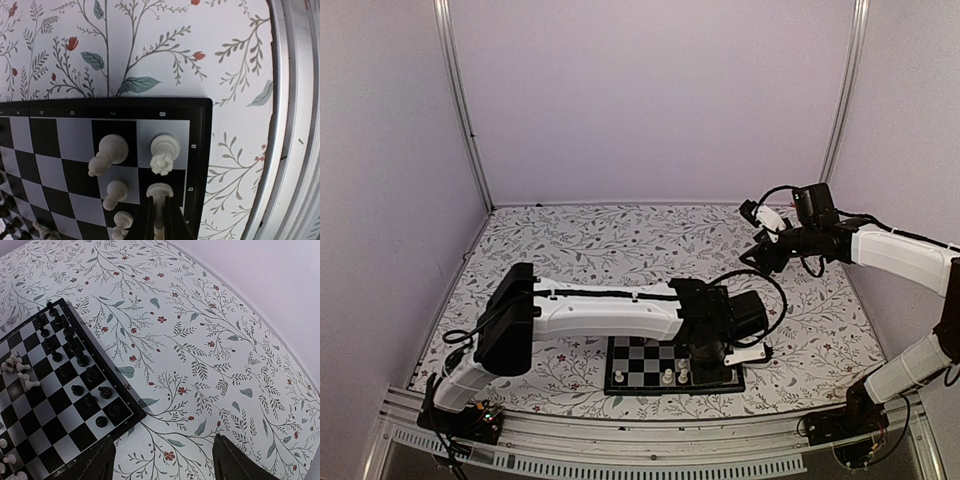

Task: Set up the chess pieces on the board
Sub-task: Place the chess piece on the chessboard, then pick up the chess piece from the chessboard.

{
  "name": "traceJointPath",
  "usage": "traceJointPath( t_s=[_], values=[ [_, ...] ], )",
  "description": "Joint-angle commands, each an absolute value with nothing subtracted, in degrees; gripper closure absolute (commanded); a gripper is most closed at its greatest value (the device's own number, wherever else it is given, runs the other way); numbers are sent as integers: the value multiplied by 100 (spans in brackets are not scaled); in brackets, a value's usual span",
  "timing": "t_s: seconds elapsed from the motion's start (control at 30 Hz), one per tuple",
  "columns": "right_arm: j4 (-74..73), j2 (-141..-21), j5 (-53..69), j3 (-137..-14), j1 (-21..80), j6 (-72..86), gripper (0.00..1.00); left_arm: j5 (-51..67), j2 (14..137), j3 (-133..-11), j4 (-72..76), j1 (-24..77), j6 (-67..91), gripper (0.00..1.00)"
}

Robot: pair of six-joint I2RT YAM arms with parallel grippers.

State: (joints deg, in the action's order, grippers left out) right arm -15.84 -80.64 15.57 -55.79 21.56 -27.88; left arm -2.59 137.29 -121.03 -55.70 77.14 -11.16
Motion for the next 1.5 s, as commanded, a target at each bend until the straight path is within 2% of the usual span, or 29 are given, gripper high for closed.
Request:
traceJointPath(
  t_s=[0.0, 0.3, 0.5, 0.73, 0.93, 1.03, 1.23, 1.33, 1.47],
  values=[
    [-1600, -8111, 1639, -5555, 2118, -2812, 30, -220, 13896, -12224, -5595, 7796, -1121, 92],
    [-1609, -8139, 1640, -5563, 2116, -2812, 30, -228, 13897, -12246, -5557, 7796, -1096, 78],
    [-1609, -8148, 1629, -5572, 2118, -2808, 30, -189, 13690, -12252, -5466, 7796, -1041, 73],
    [-1626, -8131, 1716, -5572, 2112, -2795, 30, -284, 12803, -12051, -5278, 7788, -944, 66],
    [-1656, -8023, 1674, -5576, 2116, -2865, 31, -715, 11640, -10931, -4649, 7525, -635, 58],
    [-1751, -7915, 1789, -5597, 2111, -2915, 34, -846, 11176, -10294, -4458, 7223, -322, 57],
    [-2312, -7873, 2819, -5740, 2258, -3332, 50, -753, 10319, -8827, -3843, 6446, 407, 58],
    [-2687, -8023, 2993, -5924, 2721, -3700, 57, -884, 9902, -8492, -3657, 6006, 588, 57],
    [-2985, -8438, 2836, -6171, 3372, -4059, 61, -1184, 9406, -8483, -3311, 5319, 744, 50]
  ],
)
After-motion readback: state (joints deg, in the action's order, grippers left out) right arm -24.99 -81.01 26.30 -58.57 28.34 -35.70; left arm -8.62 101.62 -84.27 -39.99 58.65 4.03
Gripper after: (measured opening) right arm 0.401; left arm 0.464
